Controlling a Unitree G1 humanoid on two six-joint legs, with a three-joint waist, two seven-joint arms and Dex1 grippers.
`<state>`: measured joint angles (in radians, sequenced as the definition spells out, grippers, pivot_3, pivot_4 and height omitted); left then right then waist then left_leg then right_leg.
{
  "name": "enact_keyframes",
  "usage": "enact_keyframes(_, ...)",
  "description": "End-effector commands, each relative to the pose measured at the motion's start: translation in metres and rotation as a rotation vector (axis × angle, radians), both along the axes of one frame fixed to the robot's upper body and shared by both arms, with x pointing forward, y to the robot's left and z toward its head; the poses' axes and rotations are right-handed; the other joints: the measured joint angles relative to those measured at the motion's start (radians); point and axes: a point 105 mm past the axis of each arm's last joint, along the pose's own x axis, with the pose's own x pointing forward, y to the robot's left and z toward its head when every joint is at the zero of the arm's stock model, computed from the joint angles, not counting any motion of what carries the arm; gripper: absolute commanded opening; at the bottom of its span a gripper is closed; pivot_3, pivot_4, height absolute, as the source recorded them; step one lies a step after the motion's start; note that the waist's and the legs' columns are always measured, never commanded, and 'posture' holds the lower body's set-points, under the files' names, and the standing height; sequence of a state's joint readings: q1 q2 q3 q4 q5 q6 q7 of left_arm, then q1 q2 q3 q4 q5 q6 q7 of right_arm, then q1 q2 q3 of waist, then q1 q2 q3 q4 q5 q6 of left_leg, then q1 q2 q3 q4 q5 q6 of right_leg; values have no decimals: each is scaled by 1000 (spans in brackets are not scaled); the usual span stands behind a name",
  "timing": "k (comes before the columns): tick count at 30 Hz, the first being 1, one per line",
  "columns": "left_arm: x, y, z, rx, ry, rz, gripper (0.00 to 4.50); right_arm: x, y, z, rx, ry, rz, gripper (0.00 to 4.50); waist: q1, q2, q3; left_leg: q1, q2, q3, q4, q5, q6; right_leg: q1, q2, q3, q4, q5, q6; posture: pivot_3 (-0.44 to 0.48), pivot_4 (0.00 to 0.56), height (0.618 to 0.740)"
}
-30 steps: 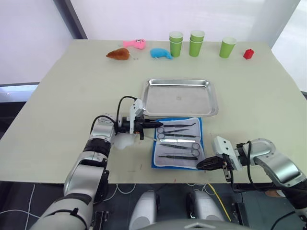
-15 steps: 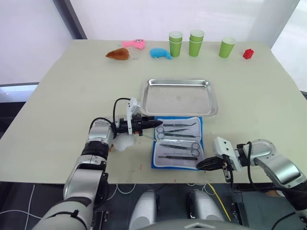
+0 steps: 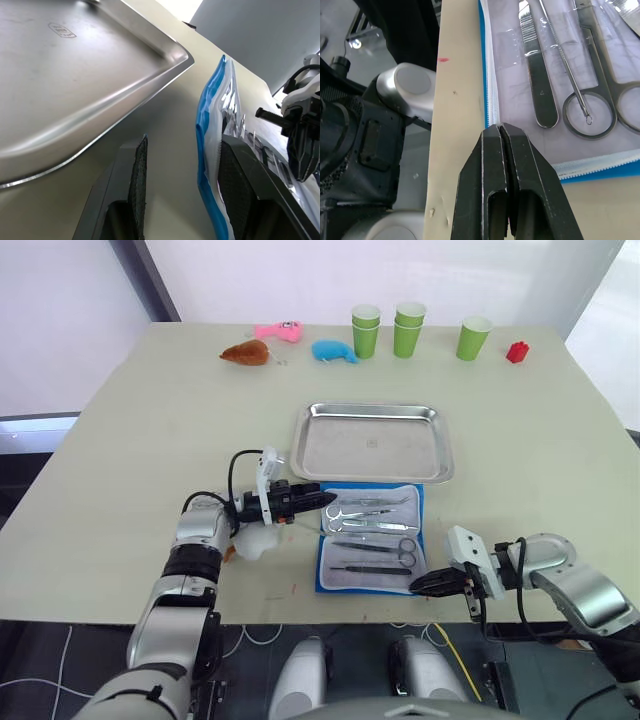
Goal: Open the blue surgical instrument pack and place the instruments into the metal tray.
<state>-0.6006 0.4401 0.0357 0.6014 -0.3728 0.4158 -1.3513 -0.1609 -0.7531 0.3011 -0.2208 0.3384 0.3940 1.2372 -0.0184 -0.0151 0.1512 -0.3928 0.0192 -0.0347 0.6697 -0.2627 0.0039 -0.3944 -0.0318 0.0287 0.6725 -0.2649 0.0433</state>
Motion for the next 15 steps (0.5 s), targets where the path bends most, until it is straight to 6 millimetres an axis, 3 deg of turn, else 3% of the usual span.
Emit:
enact_keyframes(1, -7, 7, 0, -19, -3, 7, 2067, -4, 2, 8, 33, -18, 10, 0, 0, 0, 0, 0, 0, 0, 0, 0, 0, 0, 0, 0, 0, 0, 0, 0, 150, 740)
enact_keyframes(9, -17, 4, 13, -32, -87, -36, 2067, 2, 3, 37, 137, -83, -38, 0, 0, 0, 1, -2, 0, -1, 0, 0, 0, -2, 0, 1, 0, 0, 0, 0, 150, 740)
enact_keyframes(10, -18, 4, 15, -32, -92, -42, 2287, 2, 2, 40, 148, -91, -44, 522, 1, 0, 1, -2, 0, -1, 0, 0, 0, -3, 0, 1, 0, 0, 0, 0, 150, 740)
enact_keyframes(12, -21, 4, 21, -38, -110, -49, 2287, 1, 2, 47, 181, -97, -59, 592, 2, 0, 1, -2, 0, -1, 0, 0, 0, -3, 0, 0, 0, 0, 0, 0, 150, 740)
enact_keyframes(13, -22, 5, 23, -37, -121, -53, 2287, 1, 2, 50, 193, -102, -66, 1146, 2, 0, 2, -2, 0, -1, 0, 0, 0, -3, 0, 0, 0, 0, 0, 0, 150, 740)
enact_keyframes(15, -23, 5, 29, -36, -154, -60, 2287, 0, 0, 59, 228, -107, -77, 1844, 2, 0, 2, -3, 0, -1, 0, 0, 0, -3, 0, 0, 0, 0, 0, 0, 150, 740)
